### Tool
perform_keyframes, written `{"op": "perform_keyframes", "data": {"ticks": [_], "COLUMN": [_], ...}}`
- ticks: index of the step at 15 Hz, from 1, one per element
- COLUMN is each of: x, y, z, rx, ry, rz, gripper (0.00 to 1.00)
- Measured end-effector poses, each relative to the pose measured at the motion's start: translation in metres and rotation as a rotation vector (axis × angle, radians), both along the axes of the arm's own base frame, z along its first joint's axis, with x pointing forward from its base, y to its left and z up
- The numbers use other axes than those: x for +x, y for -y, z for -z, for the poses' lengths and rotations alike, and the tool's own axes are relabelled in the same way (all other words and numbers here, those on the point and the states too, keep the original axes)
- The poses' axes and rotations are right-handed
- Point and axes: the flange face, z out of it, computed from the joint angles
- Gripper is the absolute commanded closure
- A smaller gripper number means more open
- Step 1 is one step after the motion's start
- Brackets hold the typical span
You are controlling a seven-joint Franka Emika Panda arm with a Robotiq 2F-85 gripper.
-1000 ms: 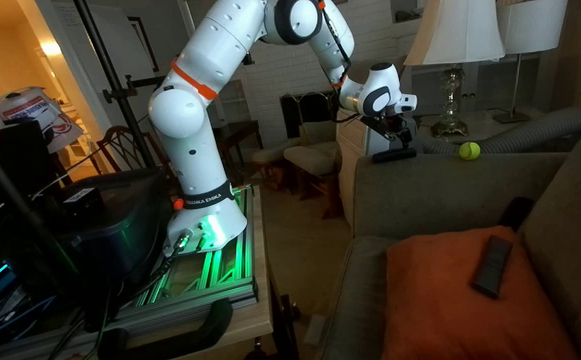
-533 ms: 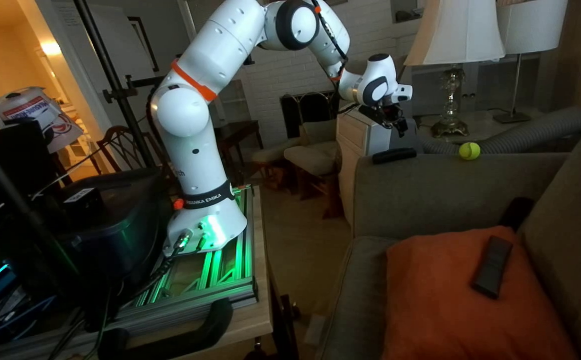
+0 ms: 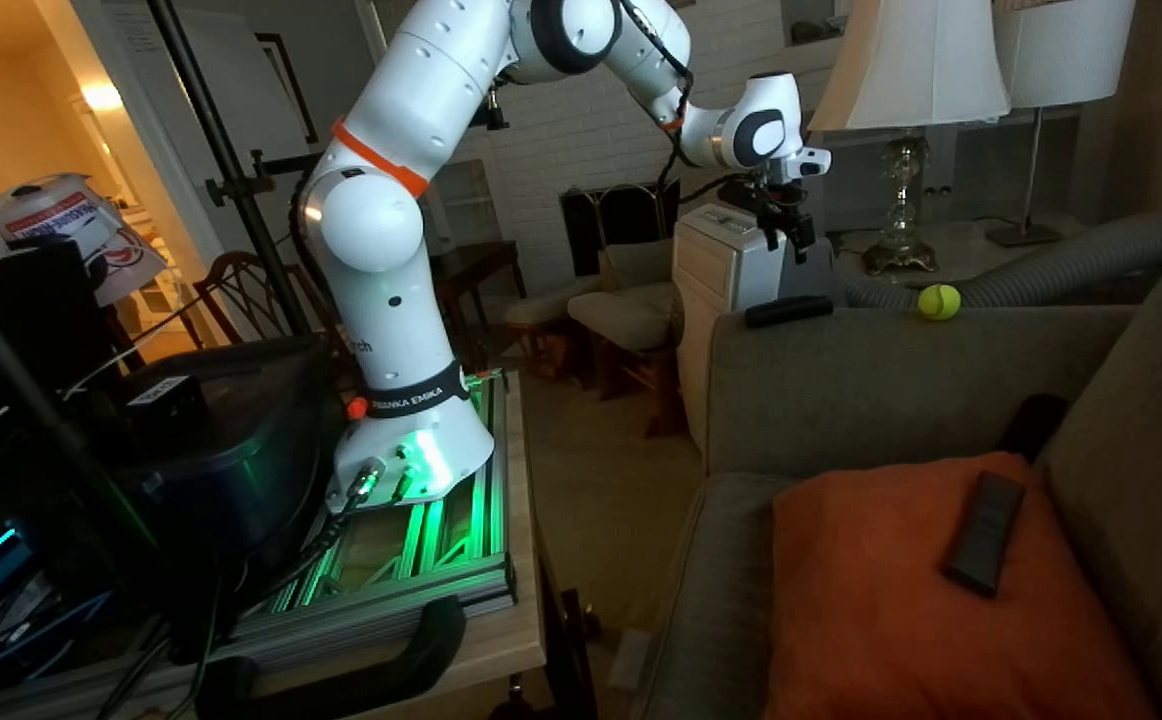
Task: Take the black object off of the armrest and the place item on the couch and place them on the pillow
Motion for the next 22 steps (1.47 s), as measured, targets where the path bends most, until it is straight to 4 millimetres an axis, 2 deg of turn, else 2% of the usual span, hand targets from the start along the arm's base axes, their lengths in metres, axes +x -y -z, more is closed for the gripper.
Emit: {"op": "perform_keyframes", "data": {"ticks": [3,6,10,17,22], "x": [-0.013,-0.029,-0.046,-0.056,-0.056], "y": [-0.002,0.003,0.019,0.038,0.033], "z": [0.002,0.021,0.045,0.063,0.07], "rx": [-0.024,-0.053,-0.119,-0.227,-0.251], "ry": [-0.07,-0.122,-0.159,-0.143,-0.073], "rz": [0.047,0.12,0.195,0.218,0.205], "gripper": [0.0,0.0,0.0,0.0,0.0]}}
